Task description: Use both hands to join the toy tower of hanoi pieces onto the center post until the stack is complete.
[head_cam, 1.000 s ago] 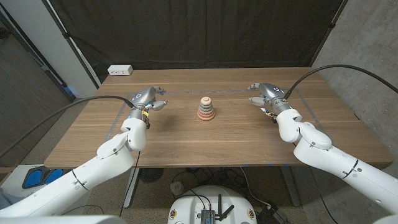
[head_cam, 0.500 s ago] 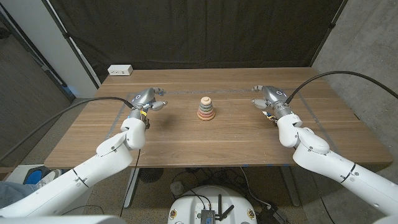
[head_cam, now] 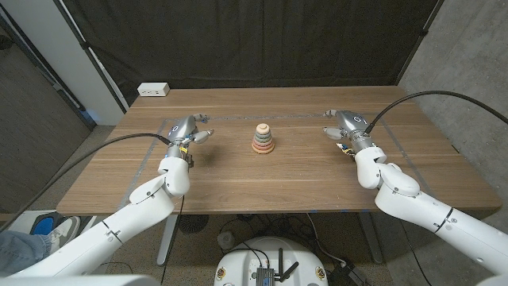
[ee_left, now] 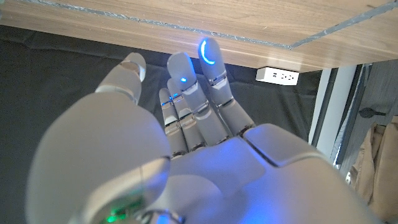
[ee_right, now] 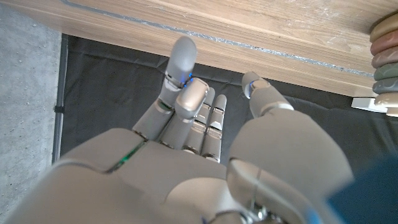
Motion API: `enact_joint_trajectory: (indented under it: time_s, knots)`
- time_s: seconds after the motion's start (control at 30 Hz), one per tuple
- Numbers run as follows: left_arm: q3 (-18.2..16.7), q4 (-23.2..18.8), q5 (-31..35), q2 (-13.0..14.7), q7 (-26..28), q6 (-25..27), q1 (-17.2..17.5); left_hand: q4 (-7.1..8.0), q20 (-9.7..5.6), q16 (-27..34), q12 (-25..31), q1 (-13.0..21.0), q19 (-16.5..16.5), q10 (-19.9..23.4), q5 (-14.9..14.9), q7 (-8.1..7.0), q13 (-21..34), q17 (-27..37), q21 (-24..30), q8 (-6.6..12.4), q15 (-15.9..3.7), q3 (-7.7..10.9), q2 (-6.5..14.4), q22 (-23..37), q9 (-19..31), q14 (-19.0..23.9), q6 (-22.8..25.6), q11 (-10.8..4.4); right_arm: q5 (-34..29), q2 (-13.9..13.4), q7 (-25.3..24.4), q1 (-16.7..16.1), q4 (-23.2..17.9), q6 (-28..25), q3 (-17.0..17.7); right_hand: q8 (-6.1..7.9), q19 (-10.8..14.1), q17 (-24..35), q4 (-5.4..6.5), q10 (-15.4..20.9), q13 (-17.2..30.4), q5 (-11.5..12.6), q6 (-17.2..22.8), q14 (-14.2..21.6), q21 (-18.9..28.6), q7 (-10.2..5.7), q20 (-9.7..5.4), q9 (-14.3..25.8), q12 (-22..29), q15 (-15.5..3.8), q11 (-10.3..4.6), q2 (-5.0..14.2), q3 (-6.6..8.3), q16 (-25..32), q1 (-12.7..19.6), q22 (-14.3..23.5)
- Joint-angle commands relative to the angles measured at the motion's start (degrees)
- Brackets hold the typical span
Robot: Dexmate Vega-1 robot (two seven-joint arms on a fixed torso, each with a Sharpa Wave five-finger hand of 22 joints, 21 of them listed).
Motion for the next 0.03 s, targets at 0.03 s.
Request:
enact_joint_trajectory:
  time_s: [0.03]
  knots:
    - [0.9, 2.4, -0.6, -1.7, 0.9, -0.5, -1.2, 0.05, -6.19, 0.4, 0.3, -0.3, 0.1, 0.0, -0.2, 0.21, 0.0, 0.3, 0.1, 0.32, 0.14, -0.26, -0.1, 0.1, 0.1, 0.5, 0.1, 0.26, 0.4, 1.1, 0.2, 0.9, 1.3, 0.5, -0.3, 0.0, -0.2, 0.2, 0.44, 0.8, 0.1, 0.5, 0.3, 0.6, 0.5, -0.41, -2.57, 0.0, 0.3, -0.3, -0.03, 0.13, 0.13, 0.3, 0.5, 0.1]
